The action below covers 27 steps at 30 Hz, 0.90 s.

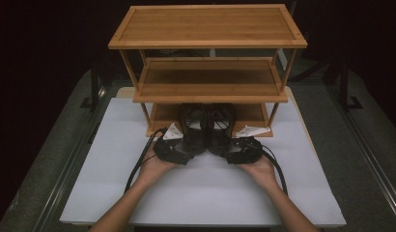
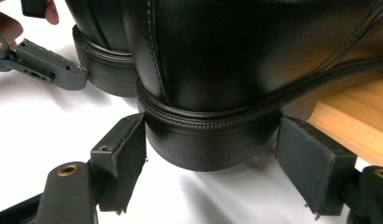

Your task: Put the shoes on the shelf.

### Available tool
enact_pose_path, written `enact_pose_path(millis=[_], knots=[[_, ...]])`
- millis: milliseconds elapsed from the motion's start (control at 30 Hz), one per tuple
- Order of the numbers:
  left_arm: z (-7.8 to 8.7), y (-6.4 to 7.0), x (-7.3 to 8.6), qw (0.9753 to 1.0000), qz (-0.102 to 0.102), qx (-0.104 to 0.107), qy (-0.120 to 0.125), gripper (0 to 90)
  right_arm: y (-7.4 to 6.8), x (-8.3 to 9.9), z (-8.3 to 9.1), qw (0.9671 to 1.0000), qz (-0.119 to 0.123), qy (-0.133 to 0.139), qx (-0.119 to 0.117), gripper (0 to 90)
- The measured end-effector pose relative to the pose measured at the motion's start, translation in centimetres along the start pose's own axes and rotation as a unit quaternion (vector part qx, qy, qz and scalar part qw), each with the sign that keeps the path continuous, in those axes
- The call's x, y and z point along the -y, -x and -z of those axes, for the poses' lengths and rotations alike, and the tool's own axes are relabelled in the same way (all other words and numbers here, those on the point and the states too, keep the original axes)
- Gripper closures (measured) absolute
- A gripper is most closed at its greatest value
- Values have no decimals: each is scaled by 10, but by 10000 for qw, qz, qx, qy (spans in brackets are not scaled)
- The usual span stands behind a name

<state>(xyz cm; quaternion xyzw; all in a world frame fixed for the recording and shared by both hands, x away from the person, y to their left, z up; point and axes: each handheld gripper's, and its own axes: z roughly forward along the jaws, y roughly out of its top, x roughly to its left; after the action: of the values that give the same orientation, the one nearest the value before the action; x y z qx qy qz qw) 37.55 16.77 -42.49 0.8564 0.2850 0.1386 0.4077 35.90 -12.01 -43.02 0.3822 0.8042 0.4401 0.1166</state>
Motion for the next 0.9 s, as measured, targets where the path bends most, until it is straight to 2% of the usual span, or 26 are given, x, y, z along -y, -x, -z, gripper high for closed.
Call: enact_pose_path(millis=[267,367,533,700,767,900], knots=[[-11,-19,-12,9999,108,22,-15,159,15,-14,-8,9999,-92,62,47,249],[-17,-27,-18,9999,36,-57,-76,159,22,-19,-13,9998,-167,81,61,249],[-31,-36,-23,9997,-17,-155,-206,159,33,-23,-26,9996,-175,43,221,249],[-42,-46,-27,9995,14,-219,-235,158,40,-26,-36,9993,-178,-7,323,249],[-47,-49,-28,9993,103,-252,-252,158,43,-27,-40,9992,-168,-7,368,249],[-54,-55,-30,9991,87,-254,-326,158,49,-31,-47,9988,-124,-12,464,248]])
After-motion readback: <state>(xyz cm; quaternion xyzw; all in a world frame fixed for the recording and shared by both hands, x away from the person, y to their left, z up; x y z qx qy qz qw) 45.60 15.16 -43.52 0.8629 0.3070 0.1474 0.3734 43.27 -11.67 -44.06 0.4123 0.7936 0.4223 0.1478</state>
